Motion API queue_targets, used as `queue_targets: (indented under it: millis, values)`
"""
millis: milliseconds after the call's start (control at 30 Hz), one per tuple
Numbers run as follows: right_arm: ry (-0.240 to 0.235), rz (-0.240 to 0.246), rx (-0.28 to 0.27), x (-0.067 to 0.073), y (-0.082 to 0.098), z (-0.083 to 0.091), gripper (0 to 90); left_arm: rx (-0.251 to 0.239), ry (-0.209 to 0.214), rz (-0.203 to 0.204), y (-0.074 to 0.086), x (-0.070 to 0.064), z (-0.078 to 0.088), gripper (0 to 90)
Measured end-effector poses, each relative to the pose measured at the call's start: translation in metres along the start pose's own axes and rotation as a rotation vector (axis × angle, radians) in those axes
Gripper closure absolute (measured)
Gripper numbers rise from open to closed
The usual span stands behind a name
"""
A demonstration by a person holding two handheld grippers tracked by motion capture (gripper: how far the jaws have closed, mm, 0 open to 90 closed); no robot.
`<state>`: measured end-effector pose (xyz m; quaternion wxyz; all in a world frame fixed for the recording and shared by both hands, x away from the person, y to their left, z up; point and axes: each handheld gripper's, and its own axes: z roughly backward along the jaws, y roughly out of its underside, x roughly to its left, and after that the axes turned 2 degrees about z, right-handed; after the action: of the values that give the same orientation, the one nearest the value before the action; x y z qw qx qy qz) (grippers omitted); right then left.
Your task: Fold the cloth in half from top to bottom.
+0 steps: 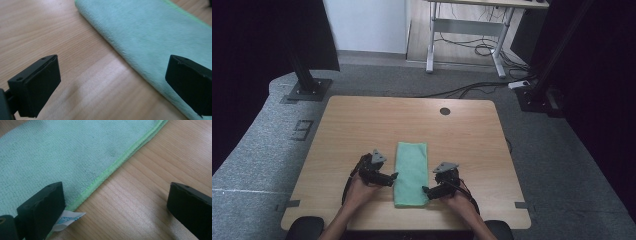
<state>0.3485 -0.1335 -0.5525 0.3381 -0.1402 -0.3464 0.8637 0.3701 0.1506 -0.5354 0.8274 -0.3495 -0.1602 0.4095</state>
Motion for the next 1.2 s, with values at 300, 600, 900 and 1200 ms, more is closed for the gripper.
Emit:
queue_targets:
  millis: [300, 600, 900, 1200]
  values:
    - [-0.008, 0.011, -0.002, -0.001, 0.0, 0.0, 1.6, 0.049, -0.02, 0.019, 0.003, 0.003, -0.015, 0.0]
    - [-0.06, -0.01, 0.016, -0.01, -0.008, -0.001, 5.2, 0.063, -0.005, 0.037, 0.003, 0.005, -0.017, 0.0]
    - [-0.038, -0.048, -0.006, -0.036, -0.035, -0.009, 13.8, 0.063, -0.005, 0.036, 0.003, 0.005, -0.017, 0.0]
    - [-0.015, -0.06, -0.024, -0.061, -0.066, -0.022, 38.6, 0.062, -0.005, 0.038, 0.003, 0.005, -0.017, 0.0]
